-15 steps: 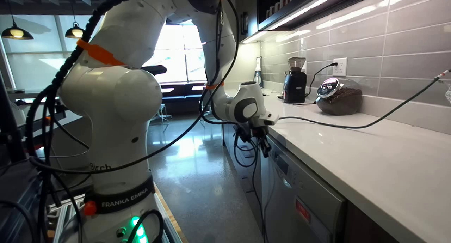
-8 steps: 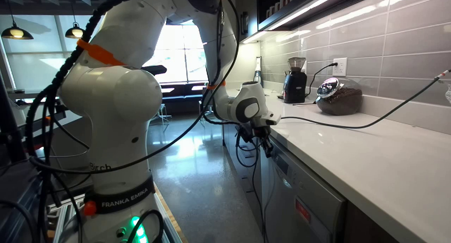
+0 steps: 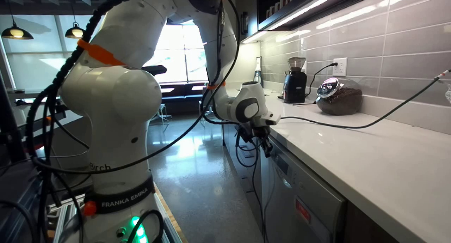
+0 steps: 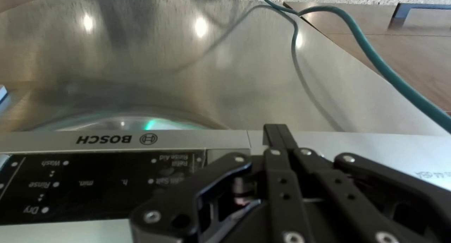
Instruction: Press a button on the dishwasher
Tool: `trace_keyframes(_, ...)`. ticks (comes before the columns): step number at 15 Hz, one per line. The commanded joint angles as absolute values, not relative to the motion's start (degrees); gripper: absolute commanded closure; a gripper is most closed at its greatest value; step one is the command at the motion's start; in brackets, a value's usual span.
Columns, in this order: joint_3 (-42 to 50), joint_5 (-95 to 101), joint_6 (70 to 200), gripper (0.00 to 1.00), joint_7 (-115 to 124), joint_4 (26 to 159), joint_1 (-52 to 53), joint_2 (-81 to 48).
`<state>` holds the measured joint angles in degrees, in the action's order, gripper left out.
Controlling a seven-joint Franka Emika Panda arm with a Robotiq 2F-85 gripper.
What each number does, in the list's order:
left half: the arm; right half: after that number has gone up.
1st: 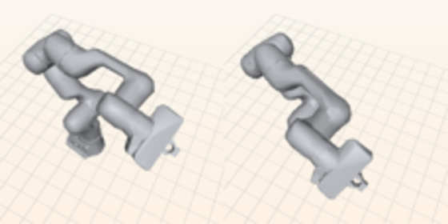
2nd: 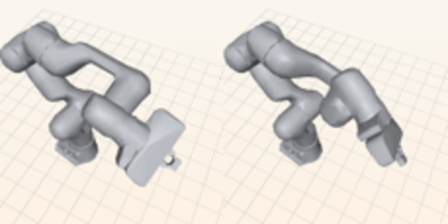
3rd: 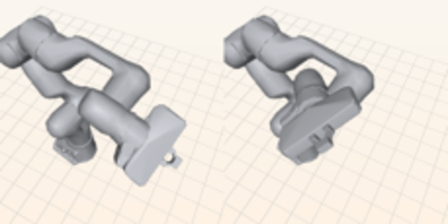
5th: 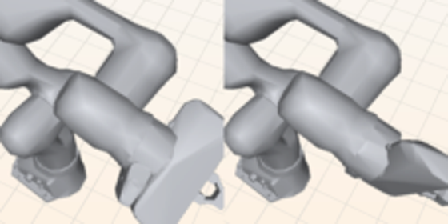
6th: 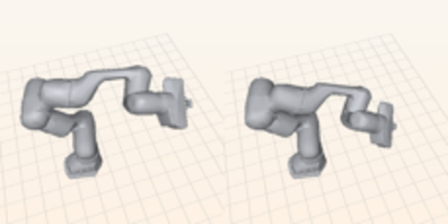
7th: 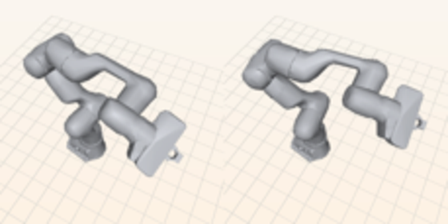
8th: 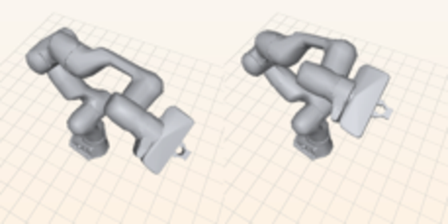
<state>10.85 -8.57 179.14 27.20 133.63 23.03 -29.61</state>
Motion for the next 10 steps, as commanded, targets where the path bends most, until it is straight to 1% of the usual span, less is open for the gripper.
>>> trace_keyframes(1, 8.6, -9.8, 179.26, 1.0, 25.19, 132.66, 21.17, -30.68)
trace_keyframes(10, 9.63, -9.7, 179.42, 1.0, 25.52, 132.56, 21.91, -31.02)
